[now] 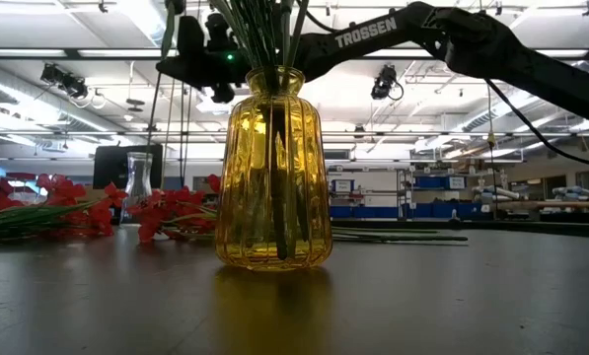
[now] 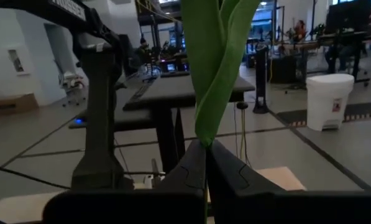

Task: Sort flowers into vase by color
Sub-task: Put the bottom black flower into the transparent vase

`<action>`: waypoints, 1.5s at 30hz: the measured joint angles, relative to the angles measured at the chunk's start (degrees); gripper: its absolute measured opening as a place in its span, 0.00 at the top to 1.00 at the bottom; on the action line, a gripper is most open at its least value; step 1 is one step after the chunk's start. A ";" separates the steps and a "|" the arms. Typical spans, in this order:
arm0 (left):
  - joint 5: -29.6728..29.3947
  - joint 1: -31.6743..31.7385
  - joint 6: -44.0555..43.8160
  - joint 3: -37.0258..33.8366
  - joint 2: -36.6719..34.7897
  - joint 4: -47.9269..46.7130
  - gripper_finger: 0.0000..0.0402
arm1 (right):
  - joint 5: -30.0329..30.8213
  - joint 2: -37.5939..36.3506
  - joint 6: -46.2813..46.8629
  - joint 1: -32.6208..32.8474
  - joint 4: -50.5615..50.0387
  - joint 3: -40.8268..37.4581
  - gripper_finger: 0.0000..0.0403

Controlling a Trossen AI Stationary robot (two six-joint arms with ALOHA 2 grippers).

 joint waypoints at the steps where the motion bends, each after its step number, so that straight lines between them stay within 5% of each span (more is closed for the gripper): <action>1: 0.00 0.00 0.21 0.00 -0.02 -0.02 0.45 | 0.05 -0.13 -0.26 0.00 -0.07 0.01 0.97; 13: 0.89 -0.07 -1.85 0.00 -0.42 -1.49 0.45 | -0.05 -0.54 3.11 0.00 0.04 0.02 0.97; 22: -22.16 -0.09 0.26 0.07 -16.23 -24.10 0.50 | 0.36 -4.53 5.14 0.11 -4.48 0.02 0.97; 26: -27.31 -0.09 1.18 -0.13 -19.46 -33.00 0.53 | 0.46 -7.07 5.10 0.09 -7.90 0.04 0.97; 31: -28.06 -0.07 8.76 -2.43 -18.35 -33.26 0.53 | -2.49 -9.03 5.63 0.22 -9.78 0.04 0.97; 37: -34.15 -0.04 5.47 -8.64 -17.30 -33.50 0.53 | -4.50 -9.39 7.55 1.36 -10.79 0.07 0.97; 45: -34.69 0.01 7.13 -12.94 -17.57 -27.55 0.50 | -4.74 -10.87 7.01 2.80 -12.34 0.02 0.97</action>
